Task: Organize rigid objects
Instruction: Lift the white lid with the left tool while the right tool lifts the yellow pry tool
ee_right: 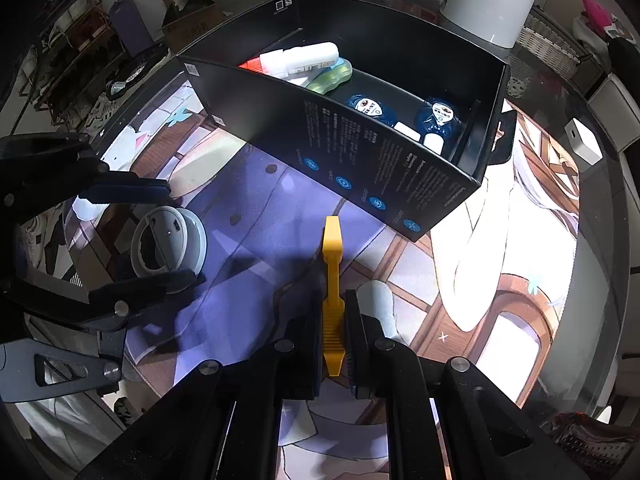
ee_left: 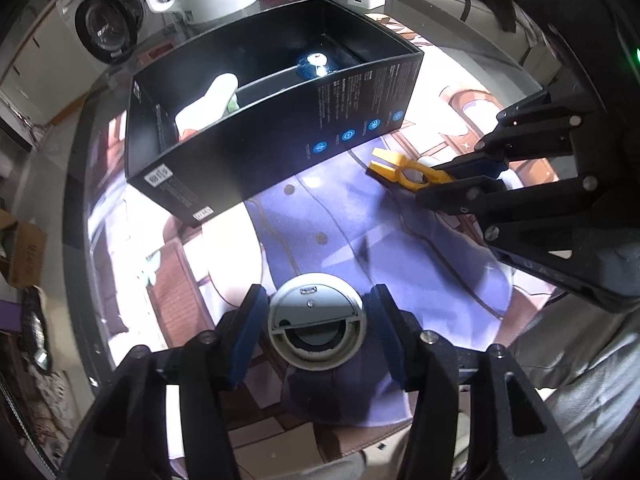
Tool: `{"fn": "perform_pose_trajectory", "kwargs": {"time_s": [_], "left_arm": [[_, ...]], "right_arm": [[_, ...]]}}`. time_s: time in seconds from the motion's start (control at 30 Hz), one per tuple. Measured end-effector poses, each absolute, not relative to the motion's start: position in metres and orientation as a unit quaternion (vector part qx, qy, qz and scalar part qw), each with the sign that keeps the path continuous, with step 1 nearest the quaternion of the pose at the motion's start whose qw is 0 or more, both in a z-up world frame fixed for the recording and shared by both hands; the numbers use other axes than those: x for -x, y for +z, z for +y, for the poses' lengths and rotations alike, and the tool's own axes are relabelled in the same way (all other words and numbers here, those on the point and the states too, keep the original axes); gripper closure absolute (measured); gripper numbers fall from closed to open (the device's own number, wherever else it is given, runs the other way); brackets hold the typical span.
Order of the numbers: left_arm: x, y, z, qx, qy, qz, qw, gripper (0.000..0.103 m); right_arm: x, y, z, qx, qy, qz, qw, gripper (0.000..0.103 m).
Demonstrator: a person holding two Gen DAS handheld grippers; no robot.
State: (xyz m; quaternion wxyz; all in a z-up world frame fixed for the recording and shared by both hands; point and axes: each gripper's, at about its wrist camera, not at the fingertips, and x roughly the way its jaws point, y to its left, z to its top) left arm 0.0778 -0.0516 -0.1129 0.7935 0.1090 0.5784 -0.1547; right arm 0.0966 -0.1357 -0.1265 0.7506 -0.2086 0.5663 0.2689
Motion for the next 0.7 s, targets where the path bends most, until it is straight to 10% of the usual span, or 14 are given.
{"fn": "perform_pose_trajectory", "kwargs": {"time_s": [0.7], "left_arm": [[-0.074, -0.128, -0.053, -0.114, -0.147, 0.599, 0.779, 0.052]], "right_arm": [[-0.096, -0.126, -0.133, 0.214, 0.272, 0.565, 0.749, 0.094]]}}
